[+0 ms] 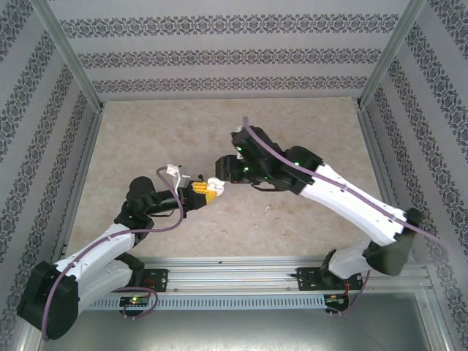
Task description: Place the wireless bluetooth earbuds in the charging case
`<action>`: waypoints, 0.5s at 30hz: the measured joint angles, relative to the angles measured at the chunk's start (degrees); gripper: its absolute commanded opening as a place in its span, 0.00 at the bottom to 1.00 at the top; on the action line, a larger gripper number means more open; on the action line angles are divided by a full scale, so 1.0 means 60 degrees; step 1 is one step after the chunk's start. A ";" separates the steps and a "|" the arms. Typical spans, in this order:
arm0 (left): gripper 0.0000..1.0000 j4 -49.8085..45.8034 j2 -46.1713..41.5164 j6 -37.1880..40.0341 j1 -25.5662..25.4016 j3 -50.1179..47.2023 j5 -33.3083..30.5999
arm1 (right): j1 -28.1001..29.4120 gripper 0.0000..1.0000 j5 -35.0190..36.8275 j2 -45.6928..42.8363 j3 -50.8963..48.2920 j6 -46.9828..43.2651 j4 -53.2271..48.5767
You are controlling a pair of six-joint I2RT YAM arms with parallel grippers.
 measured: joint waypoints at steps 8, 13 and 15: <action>0.00 -0.0025 -0.0226 0.0047 0.0000 -0.0124 -0.0284 | -0.1851 0.44 0.0186 -0.1843 -0.2707 0.0492 -0.0874; 0.00 -0.0084 -0.0259 0.0146 0.0000 -0.0204 -0.0321 | -0.2667 0.44 -0.0342 -0.1668 -0.4787 0.0794 -0.0892; 0.00 -0.0171 -0.0259 0.0226 0.0000 -0.0219 -0.0357 | -0.2914 0.44 -0.0565 -0.1424 -0.5213 0.0823 -0.0772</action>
